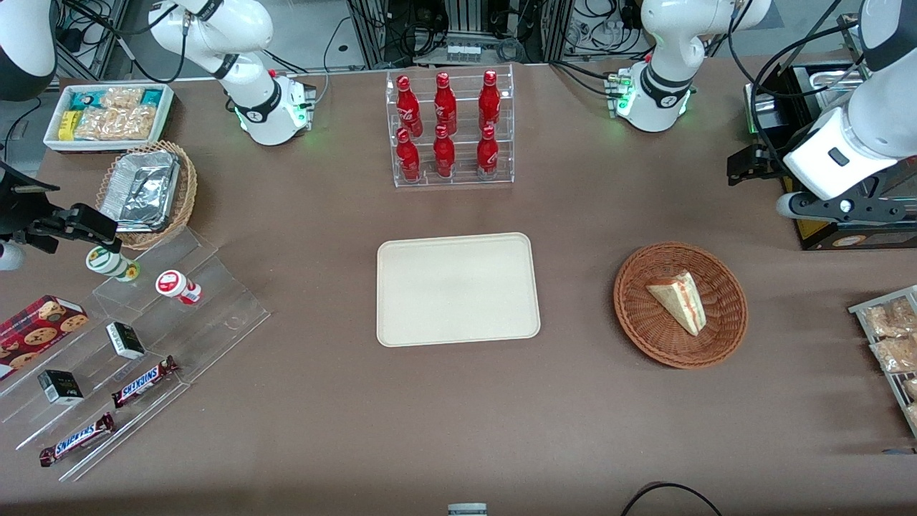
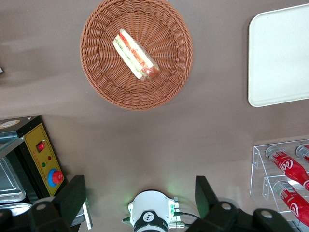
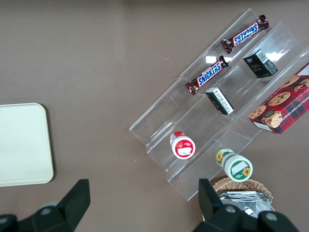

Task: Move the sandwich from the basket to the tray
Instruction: 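Move the left gripper over the wrapped sandwich in the wicker basket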

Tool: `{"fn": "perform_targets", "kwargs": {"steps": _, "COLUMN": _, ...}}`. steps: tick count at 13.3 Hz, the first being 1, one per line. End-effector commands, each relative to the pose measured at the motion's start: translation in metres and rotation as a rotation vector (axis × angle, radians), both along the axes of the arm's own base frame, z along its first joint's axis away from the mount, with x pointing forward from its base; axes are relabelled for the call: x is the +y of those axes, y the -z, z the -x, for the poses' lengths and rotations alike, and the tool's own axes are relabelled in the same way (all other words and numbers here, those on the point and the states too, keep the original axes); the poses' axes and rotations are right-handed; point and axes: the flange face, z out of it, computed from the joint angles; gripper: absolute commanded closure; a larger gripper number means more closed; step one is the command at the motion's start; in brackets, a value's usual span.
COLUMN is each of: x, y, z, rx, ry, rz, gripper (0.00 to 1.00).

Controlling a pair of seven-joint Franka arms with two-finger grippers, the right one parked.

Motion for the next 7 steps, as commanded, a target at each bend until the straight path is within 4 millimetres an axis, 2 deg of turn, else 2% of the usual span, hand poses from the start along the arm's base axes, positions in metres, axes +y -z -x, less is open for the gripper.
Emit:
{"fn": "perform_targets", "kwargs": {"steps": 1, "x": 0.001, "y": -0.002, "z": 0.000, "rx": -0.025, "ry": 0.013, "rz": -0.005, "gripper": 0.00}}
{"fn": "perform_targets", "kwargs": {"steps": 4, "x": 0.002, "y": 0.007, "z": -0.001, "rx": -0.018, "ry": 0.011, "rz": -0.012, "gripper": 0.00}}
{"fn": "perform_targets", "kwargs": {"steps": 7, "x": 0.003, "y": 0.034, "z": -0.005, "rx": -0.018, "ry": 0.011, "rz": -0.012, "gripper": 0.00}}
